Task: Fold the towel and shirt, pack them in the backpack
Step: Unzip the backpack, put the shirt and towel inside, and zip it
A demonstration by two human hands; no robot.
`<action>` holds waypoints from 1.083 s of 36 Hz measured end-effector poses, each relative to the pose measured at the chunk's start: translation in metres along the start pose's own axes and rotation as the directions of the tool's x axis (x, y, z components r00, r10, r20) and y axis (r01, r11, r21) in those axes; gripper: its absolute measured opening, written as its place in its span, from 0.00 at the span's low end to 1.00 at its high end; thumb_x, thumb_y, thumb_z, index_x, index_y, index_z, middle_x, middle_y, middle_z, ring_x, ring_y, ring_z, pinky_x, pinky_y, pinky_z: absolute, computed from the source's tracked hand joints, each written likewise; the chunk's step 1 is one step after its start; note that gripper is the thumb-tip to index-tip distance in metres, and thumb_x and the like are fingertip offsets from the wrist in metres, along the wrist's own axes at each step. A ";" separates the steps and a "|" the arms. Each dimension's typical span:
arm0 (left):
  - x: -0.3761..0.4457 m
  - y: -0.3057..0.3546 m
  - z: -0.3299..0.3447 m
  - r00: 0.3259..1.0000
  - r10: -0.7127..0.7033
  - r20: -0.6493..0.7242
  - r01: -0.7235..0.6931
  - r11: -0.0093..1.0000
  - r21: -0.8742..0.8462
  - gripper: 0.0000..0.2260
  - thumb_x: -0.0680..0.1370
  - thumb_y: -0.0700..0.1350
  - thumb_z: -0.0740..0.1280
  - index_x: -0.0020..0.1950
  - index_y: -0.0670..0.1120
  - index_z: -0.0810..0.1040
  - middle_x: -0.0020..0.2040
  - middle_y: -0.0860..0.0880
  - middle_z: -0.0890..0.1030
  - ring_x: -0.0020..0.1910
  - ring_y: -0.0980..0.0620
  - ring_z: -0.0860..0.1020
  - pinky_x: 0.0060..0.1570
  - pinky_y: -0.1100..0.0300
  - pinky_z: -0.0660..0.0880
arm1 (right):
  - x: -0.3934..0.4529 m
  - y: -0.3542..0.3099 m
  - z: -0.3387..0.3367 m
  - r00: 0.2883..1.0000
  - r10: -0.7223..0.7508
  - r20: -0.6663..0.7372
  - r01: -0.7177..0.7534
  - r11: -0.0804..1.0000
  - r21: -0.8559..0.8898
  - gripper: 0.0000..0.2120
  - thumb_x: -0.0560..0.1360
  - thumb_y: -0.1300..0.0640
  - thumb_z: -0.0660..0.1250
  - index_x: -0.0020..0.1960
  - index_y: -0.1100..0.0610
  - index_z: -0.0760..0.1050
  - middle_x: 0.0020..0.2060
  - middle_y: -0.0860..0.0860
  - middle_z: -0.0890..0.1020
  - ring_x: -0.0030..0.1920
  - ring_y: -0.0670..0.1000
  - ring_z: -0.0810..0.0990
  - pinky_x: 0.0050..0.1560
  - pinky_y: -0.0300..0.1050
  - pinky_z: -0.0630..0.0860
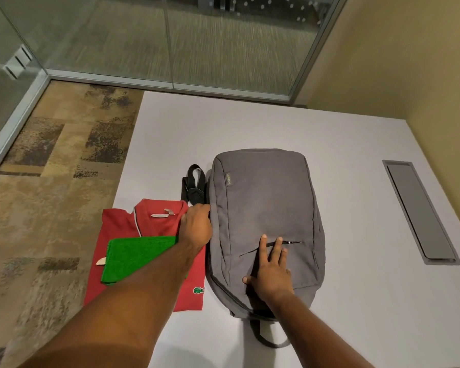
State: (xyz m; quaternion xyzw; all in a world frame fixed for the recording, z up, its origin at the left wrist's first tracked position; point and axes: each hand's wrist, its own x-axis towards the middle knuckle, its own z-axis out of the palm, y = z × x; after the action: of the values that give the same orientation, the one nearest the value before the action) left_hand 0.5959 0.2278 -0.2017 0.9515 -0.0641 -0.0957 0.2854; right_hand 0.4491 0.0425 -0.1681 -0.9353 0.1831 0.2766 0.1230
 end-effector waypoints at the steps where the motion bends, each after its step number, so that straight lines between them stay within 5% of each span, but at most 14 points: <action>1: 0.003 0.000 0.002 1.000 -0.010 -0.006 0.010 1.000 0.007 0.10 0.74 0.33 0.60 0.43 0.46 0.76 0.43 0.46 0.79 0.44 0.42 0.78 0.42 0.49 0.76 | 0.002 0.000 0.000 1.000 -0.001 0.003 0.001 1.000 0.006 0.59 0.77 0.40 0.71 0.78 0.47 0.21 0.78 0.60 0.26 0.81 0.65 0.35 0.78 0.65 0.60; 8: 0.025 0.009 0.012 0.995 -0.053 -0.088 0.054 0.999 0.006 0.08 0.78 0.32 0.61 0.50 0.42 0.77 0.47 0.42 0.78 0.46 0.42 0.77 0.48 0.44 0.78 | 0.022 -0.003 -0.010 0.999 -0.015 0.030 0.013 0.998 0.056 0.58 0.78 0.42 0.70 0.77 0.46 0.20 0.76 0.59 0.23 0.80 0.64 0.31 0.78 0.66 0.55; 20: 0.083 0.019 0.007 0.997 -0.071 -0.040 0.067 0.994 -0.087 0.04 0.81 0.35 0.60 0.52 0.42 0.71 0.50 0.43 0.76 0.46 0.44 0.78 0.46 0.45 0.79 | 0.081 -0.014 -0.039 0.999 -0.019 0.033 0.016 0.996 0.084 0.59 0.78 0.43 0.71 0.77 0.45 0.19 0.76 0.58 0.22 0.80 0.64 0.30 0.78 0.69 0.53; 27: 0.108 0.009 0.006 0.990 -0.124 -0.071 0.117 0.989 -0.092 0.07 0.81 0.38 0.60 0.45 0.49 0.68 0.42 0.50 0.75 0.41 0.49 0.77 0.43 0.44 0.80 | 0.106 -0.020 -0.052 0.999 -0.024 0.023 0.022 0.997 0.071 0.59 0.78 0.41 0.71 0.77 0.45 0.20 0.76 0.59 0.23 0.81 0.65 0.32 0.78 0.69 0.56; 33: 0.116 0.010 -0.004 0.978 -0.197 -0.067 0.190 0.978 -0.088 0.03 0.83 0.39 0.60 0.55 0.44 0.72 0.46 0.48 0.77 0.44 0.46 0.76 0.46 0.49 0.77 | 0.118 -0.023 -0.057 1.000 -0.022 0.020 0.020 0.996 0.083 0.59 0.78 0.42 0.71 0.77 0.44 0.20 0.76 0.58 0.22 0.81 0.64 0.32 0.78 0.70 0.55; 39: 0.103 0.003 -0.009 0.992 -0.110 -0.063 0.108 0.993 -0.036 0.06 0.82 0.38 0.66 0.52 0.45 0.69 0.42 0.49 0.75 0.42 0.50 0.78 0.41 0.50 0.80 | 0.118 -0.024 -0.058 1.000 -0.023 0.011 0.022 0.997 0.079 0.59 0.77 0.41 0.72 0.77 0.44 0.20 0.77 0.58 0.23 0.81 0.64 0.32 0.78 0.70 0.55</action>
State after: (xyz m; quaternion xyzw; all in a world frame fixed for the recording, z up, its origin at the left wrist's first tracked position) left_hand 0.6983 0.2117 -0.2075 0.9513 -0.0009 -0.0812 0.2973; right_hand 0.5785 0.0120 -0.1845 -0.9302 0.1823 0.2733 0.1638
